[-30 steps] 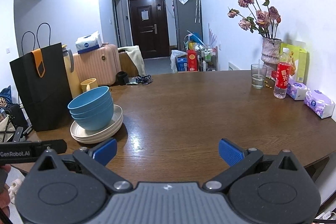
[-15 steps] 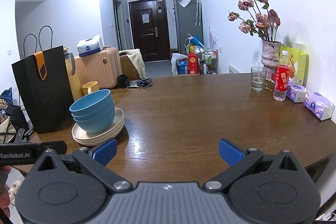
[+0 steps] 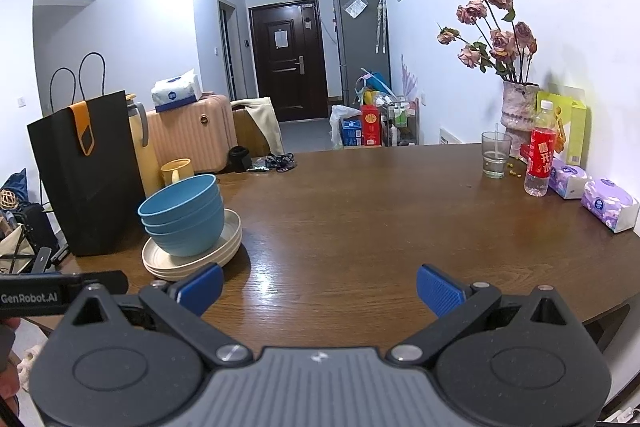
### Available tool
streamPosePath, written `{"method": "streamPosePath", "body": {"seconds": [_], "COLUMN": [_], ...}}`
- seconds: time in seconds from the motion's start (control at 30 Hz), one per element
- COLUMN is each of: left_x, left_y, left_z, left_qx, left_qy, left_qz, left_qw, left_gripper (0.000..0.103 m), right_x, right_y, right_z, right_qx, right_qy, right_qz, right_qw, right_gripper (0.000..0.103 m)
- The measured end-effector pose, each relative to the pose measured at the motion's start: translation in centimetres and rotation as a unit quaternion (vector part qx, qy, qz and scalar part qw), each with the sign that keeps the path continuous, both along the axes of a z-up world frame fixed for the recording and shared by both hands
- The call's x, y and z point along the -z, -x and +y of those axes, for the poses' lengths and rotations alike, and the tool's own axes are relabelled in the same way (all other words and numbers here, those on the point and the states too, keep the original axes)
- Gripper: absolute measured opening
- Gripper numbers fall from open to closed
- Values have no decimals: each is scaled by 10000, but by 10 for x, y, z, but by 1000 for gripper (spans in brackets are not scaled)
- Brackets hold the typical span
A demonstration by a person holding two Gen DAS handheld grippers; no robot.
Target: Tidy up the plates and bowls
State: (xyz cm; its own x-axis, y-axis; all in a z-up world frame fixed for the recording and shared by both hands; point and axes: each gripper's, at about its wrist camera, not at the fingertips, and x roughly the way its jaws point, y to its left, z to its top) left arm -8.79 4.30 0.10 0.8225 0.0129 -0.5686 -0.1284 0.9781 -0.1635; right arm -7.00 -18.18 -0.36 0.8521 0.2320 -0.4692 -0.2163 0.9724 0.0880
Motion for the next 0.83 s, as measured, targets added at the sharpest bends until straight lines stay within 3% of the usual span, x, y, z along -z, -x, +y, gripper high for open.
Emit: {"method": "streamPosePath", "body": {"seconds": [0.83], "left_x": [3], "left_y": [0], "left_z": [3], "left_qx": [-45], "left_qy": [-11], "left_qz": [19], "left_qw": [10000], "left_gripper": [103], "right_x": [2], "right_y": [-1], "right_z": [3], "right_qx": [-24], "right_qy": [40], "right_qz": [41], "right_qw": [10000], "right_gripper": [103]}}
